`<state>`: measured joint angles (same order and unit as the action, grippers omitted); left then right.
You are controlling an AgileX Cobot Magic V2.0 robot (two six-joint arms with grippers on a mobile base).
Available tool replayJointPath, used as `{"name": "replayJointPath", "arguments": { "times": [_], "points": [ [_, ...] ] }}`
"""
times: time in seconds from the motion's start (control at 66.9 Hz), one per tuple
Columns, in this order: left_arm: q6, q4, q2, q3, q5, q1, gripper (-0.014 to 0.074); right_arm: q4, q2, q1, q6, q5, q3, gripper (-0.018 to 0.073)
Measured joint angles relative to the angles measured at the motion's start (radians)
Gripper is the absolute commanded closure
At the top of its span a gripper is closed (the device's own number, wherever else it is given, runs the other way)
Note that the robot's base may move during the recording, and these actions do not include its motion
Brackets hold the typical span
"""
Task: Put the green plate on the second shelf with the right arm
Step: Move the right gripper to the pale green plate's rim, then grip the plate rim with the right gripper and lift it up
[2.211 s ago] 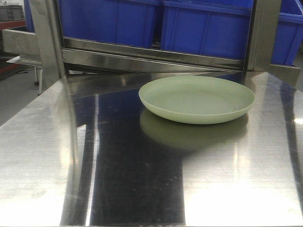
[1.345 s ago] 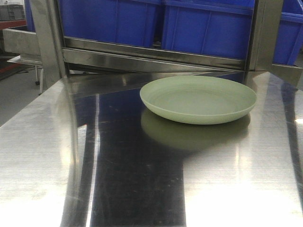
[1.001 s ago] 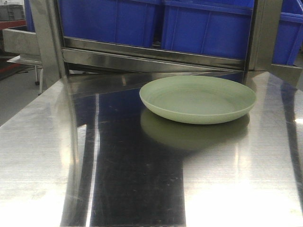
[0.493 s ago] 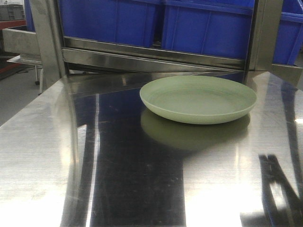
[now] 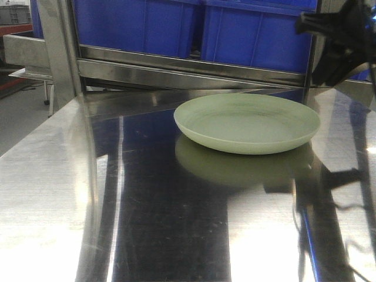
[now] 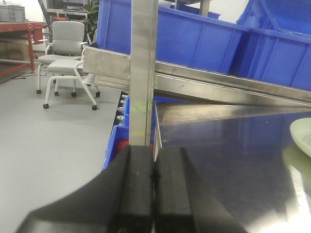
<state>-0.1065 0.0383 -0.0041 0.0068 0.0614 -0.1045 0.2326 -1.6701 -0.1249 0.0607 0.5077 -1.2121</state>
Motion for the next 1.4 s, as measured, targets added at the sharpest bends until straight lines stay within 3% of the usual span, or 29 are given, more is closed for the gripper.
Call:
{"name": "replayJointPath", "arguments": {
  "times": [0.134, 0.568, 0.642, 0.777, 1.12, 1.404],
  "points": [
    [0.0, 0.0, 0.0, 0.0, 0.0, 0.0, 0.0465, 0.0, -0.071, -0.002, -0.008, 0.01, -0.046, 0.0206],
    [0.0, 0.0, 0.0, 0.0, 0.0, 0.0, 0.0465, 0.0, -0.216, -0.002, -0.009, 0.014, -0.078, 0.0213],
    [0.0, 0.0, 0.0, 0.0, 0.0, 0.0, 0.0465, 0.0, -0.223, -0.002, -0.009, 0.012, -0.082, 0.0259],
    [0.0, 0.0, 0.0, 0.0, 0.0, 0.0, 0.0465, 0.011, -0.225, -0.002, -0.009, 0.021, -0.088, 0.0524],
    [0.0, 0.0, 0.0, 0.0, 0.0, 0.0, 0.0465, 0.021, -0.161, 0.0, -0.006, 0.048, -0.089, 0.051],
    [0.0, 0.0, 0.0, 0.0, 0.0, 0.0, 0.0465, -0.03, 0.189, 0.001, -0.015, -0.091, -0.035, 0.051]
  ]
}}
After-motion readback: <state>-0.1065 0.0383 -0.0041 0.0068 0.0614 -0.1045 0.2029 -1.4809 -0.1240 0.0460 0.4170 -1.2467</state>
